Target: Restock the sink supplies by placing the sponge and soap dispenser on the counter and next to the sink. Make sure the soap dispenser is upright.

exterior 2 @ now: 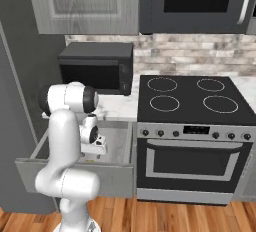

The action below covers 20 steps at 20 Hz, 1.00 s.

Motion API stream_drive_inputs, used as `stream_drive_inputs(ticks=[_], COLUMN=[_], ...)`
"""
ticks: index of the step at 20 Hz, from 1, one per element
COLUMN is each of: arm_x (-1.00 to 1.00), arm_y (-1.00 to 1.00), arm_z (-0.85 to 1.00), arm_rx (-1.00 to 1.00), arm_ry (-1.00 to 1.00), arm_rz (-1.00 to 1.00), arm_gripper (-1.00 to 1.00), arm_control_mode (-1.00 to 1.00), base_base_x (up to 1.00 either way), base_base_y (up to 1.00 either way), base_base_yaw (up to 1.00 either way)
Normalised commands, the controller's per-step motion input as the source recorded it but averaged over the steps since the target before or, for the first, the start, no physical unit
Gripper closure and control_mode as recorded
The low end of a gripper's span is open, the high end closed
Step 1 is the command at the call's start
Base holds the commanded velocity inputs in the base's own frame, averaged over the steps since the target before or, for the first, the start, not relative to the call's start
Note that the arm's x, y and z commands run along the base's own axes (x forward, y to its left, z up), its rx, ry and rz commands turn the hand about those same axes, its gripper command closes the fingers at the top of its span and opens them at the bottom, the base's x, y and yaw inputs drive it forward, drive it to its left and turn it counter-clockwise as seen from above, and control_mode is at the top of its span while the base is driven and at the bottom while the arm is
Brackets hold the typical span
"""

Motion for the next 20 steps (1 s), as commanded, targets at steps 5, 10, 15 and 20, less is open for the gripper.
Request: stream_drive_inputs(ticks=[5, 10, 15, 20], arm_x=[-0.1, 0.0, 0.0, 0.0], arm_y=[0.0, 0.0, 0.0, 0.0], arm_z=[-0.23, -0.19, -0.25, -0.31], arm_rx=[0.0, 0.0, 0.0, 0.0], arm_ry=[0.0, 0.0, 0.0, 0.0], arm_rz=[0.0, 0.0, 0.0, 0.0], arm_gripper=[-1.0, -1.0, -1.0, 1.0], arm_control_mode=[-1.0, -1.0, -1.0, -1.0], base_base_x=[0.0, 0.0, 0.0, 0.0], base_base_y=[0.0, 0.0, 0.0, 0.0], base_base_yaw=[0.0, 0.0, 0.0, 0.0])
